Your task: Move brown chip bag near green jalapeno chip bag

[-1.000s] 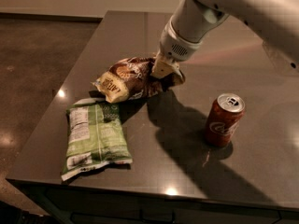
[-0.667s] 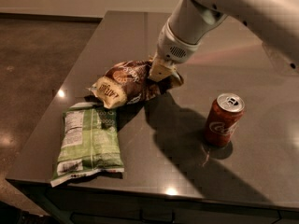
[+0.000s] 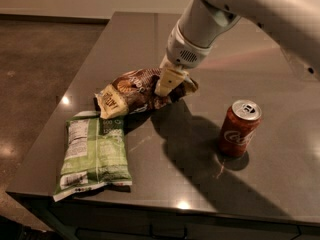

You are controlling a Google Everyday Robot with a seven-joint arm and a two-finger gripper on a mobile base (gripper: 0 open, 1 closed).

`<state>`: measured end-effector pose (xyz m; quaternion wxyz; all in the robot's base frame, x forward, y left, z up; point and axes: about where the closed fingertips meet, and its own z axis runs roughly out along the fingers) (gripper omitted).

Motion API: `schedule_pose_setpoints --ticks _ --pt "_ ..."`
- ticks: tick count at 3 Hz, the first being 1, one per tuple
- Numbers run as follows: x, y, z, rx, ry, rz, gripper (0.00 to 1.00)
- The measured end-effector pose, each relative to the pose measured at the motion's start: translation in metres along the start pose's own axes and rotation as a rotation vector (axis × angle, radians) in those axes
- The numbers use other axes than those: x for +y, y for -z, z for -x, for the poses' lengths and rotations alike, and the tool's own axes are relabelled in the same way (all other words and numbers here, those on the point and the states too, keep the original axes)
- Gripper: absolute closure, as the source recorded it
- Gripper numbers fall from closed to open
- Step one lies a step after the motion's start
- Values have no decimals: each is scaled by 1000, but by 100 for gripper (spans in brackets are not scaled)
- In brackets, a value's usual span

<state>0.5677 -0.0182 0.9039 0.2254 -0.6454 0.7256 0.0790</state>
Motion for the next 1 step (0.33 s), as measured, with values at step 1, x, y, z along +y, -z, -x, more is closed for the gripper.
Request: schedule_pose_setpoints --ticks 1 --pt "1 -1 1 0 2 1 0"
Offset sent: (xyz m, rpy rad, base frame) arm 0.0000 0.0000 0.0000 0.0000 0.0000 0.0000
